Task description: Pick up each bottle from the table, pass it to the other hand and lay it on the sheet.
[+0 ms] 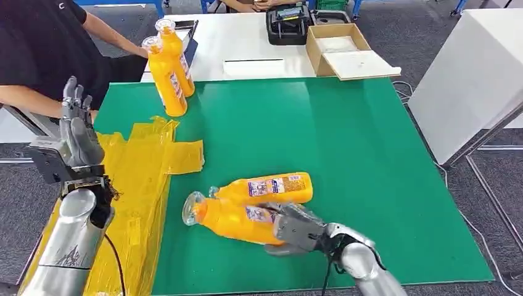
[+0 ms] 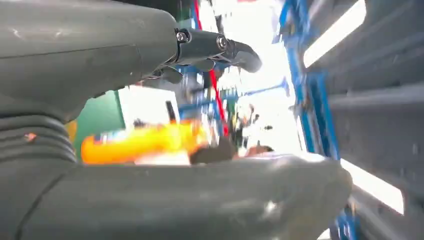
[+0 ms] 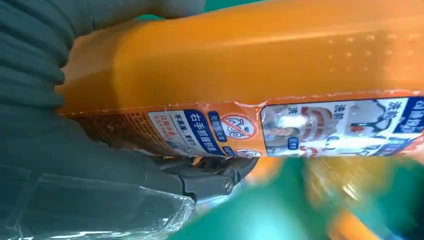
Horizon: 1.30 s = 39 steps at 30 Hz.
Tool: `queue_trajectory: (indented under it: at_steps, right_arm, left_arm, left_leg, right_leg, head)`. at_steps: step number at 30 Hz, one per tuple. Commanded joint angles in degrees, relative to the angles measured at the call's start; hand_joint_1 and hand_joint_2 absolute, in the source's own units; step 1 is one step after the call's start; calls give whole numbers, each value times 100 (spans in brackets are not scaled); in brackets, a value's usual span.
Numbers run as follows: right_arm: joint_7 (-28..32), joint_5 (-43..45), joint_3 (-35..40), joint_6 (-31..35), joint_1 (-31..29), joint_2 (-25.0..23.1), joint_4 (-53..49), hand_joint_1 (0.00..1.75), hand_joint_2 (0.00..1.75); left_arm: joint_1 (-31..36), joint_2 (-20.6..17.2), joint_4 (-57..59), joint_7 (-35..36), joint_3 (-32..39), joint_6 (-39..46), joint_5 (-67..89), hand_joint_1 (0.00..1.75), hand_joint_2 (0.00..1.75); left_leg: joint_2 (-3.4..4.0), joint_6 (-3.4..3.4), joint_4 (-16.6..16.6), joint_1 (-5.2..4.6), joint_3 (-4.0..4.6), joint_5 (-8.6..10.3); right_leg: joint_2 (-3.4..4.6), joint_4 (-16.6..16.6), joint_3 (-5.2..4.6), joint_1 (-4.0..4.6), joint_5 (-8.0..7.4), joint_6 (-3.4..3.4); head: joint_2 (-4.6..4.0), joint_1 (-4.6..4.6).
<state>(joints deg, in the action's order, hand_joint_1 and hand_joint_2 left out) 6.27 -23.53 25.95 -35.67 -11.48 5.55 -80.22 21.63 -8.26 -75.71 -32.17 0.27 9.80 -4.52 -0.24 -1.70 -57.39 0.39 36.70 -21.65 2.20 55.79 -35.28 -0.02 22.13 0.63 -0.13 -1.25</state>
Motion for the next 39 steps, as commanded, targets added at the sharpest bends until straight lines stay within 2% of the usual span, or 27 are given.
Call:
queue_trajectory:
  at_steps: [1, 4, 6, 9, 12, 15, 19, 24, 27, 29, 39]
  right_arm:
    - [-654, 342, -696, 408, -408, 355, -691, 175, 175]
    - [-627, 277, -652, 482, -445, 302, -573, 175, 175]
    - [-675, 190, -683, 790, -568, 152, -389, 175, 175]
    - [-808, 127, -769, 1227, -1201, 61, 266, 175, 175]
    - [-780, 217, -889, 1345, -1611, 22, 635, 175, 175]
    - [-732, 516, -947, 1523, -2145, -52, 1084, 175, 175]
    - [-629, 1018, -788, 1823, -2658, -388, 1305, 175, 175]
    - [-658, 1210, -403, 2129, -2627, -354, 1242, 175, 175]
    - [-682, 1281, 79, 2374, -2705, -614, 1402, 175, 175]
    - [-763, 1327, 379, 2401, -2769, -762, 1502, 175, 175]
    - [-884, 1500, 549, 2514, -2704, -764, 1245, 175, 175]
  left_arm:
    - [134, 178, -154, 184, -582, -334, -146, 0, 175]
    - [164, 182, -128, 190, -616, -331, -160, 0, 175]
    - [112, 157, -200, 143, -662, -384, -307, 0, 175]
    - [183, 135, -219, 110, -851, -407, -427, 0, 175]
    - [363, 162, -96, 122, -992, -415, -557, 0, 175]
    - [549, 288, -27, 168, -1134, -488, -809, 0, 175]
    - [752, 545, 81, 330, -1241, -779, -1524, 0, 175]
    - [551, 578, -98, 479, -1276, -1033, -1880, 0, 175]
    - [447, 681, -173, 855, -1332, -1408, -2432, 0, 175]
    - [436, 730, -217, 887, -1350, -1363, -2455, 0, 175]
    - [312, 744, -401, 950, -1307, -1260, -2440, 0, 175]
  left_leg:
    - [-19, 4, -5, -6, 7, -2]
    - [-11, 5, -5, -6, 10, -4]
    - [-14, 8, -7, -9, 12, -7]
    - [-1, 8, -5, -9, 16, -6]
    - [7, 7, -9, -7, 26, -5]
    - [-10, 5, -7, -5, 30, 4]
    - [-3, -2, -19, -9, 38, 6]
    - [-1, -3, -1, -4, 35, 13]
    - [7, -1, -2, -7, 30, 9]
    - [17, -1, -3, -7, 35, 8]
    - [0, -5, -3, -2, 60, 15]
  right_leg:
    - [-34, 4, 0, -4, 8, -6]
    - [-27, 4, -1, -6, 7, -5]
    - [-34, 9, -4, -10, 12, -5]
    - [-19, 9, -14, -11, 8, -3]
    - [-12, 12, -22, -10, 3, -4]
    - [-29, 9, -26, -8, 1, -1]
    - [-28, 22, -33, -11, -1, 2]
    - [-16, 2, -30, -6, -11, -1]
    - [-12, 5, -28, -9, -8, -2]
    - [-2, 5, -33, -9, -11, -1]
    - [-16, 6, -52, -3, -12, -1]
  head:
    - [0, 0]
    - [0, 2]
    - [0, 0]
    - [0, 0]
    - [0, 0]
    - [0, 2]
    - [0, -2]
    - [0, -2]
    - [0, 0]
    - [0, -2]
    - [0, -2]
